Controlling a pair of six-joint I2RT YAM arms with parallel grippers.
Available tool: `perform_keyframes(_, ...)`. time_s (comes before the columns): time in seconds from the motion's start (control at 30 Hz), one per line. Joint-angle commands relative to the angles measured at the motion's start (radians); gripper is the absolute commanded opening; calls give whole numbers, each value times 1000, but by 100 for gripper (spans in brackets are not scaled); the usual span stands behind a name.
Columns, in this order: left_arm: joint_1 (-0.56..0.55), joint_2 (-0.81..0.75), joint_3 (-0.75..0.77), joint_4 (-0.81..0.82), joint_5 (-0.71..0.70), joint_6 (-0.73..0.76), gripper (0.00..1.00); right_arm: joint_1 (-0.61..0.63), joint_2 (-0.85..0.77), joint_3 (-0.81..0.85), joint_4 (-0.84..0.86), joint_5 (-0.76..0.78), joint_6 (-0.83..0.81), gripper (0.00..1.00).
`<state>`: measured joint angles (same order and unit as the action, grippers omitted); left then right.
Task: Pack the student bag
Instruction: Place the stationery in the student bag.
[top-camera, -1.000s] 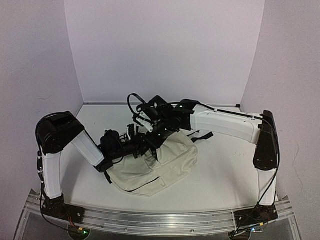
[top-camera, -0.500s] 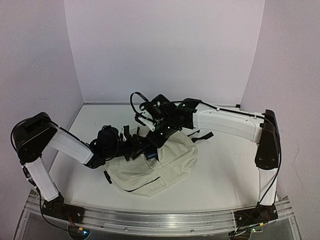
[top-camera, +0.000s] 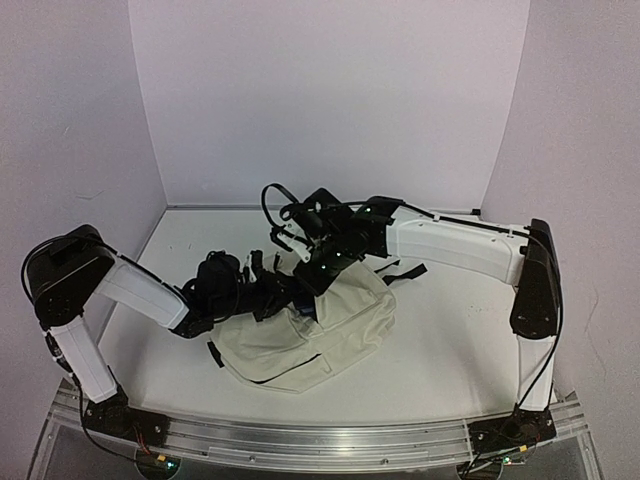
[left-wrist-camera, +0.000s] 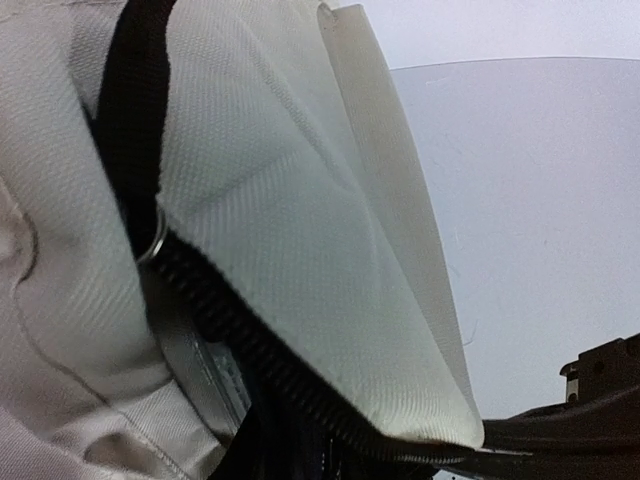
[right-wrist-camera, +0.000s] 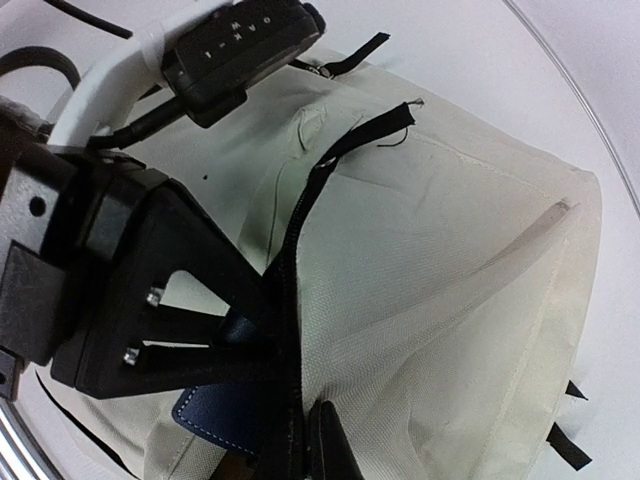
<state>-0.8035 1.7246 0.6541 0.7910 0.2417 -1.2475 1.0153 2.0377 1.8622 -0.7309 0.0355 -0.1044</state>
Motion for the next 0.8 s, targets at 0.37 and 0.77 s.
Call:
perform_keyframes(0.37, -15, 26, 90, -115, -64, -2, 48, -1, -75, -1, 5, -27, 22, 0)
perform_keyframes(0.77, -48, -76, 82, -379, -155, 9, 34, -5, -63, -3, 7, -19, 20, 0)
